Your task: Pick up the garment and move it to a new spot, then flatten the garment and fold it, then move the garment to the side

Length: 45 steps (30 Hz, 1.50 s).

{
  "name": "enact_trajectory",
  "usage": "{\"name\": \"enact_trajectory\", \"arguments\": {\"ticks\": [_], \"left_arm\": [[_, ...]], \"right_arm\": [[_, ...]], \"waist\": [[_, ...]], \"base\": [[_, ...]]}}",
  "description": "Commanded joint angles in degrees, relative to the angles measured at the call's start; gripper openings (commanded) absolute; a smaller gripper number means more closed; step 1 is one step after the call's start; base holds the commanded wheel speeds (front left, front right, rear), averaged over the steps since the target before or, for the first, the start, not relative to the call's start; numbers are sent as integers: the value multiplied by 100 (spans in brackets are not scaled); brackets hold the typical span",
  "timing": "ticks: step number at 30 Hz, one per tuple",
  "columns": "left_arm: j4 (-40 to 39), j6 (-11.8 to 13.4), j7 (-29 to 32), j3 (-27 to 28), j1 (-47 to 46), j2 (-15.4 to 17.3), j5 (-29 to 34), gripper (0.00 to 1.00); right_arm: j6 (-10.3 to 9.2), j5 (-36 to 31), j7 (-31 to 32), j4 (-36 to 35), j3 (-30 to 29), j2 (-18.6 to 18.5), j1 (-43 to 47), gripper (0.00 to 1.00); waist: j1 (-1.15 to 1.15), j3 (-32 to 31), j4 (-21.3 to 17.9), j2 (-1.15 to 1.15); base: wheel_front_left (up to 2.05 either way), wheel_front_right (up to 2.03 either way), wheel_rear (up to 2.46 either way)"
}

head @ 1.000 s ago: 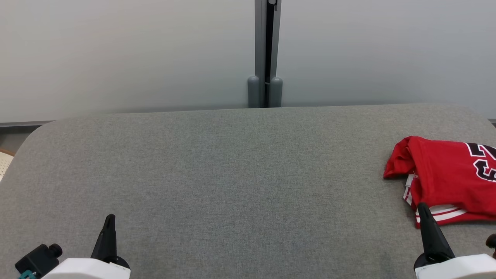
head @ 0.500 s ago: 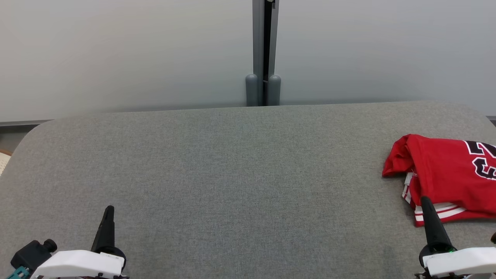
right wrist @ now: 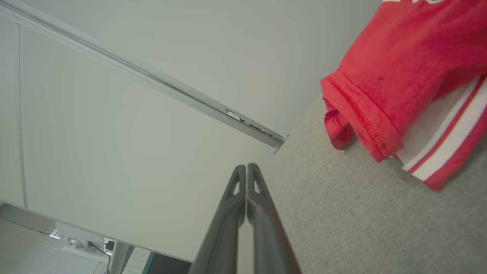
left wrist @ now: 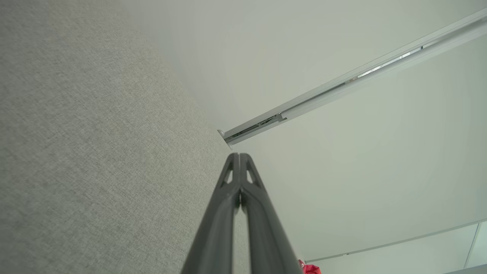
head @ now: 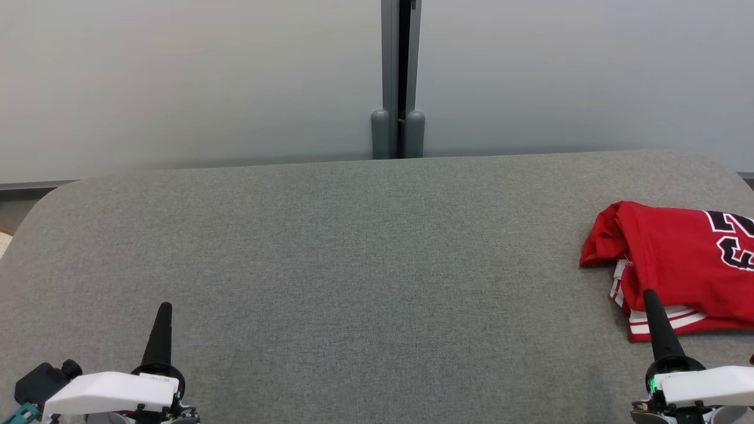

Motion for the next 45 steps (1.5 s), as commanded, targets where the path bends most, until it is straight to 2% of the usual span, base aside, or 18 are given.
{"name": "enact_trajectory", "arguments": {"ticks": [1,45], "left_arm": [[-35,-63,41,60,-167,22,-108,0],[113,-394,544,515,-499,-293,-1760,0]], "right_arm": [[1,147,13,5,-28,-41,-118,0],[0,2270,155,582,-206,-12,-632,0]], "waist": [[0,3,-2,0],[0,123,-98,0]], "base": [[0,0,0],[0,0,0]]}}
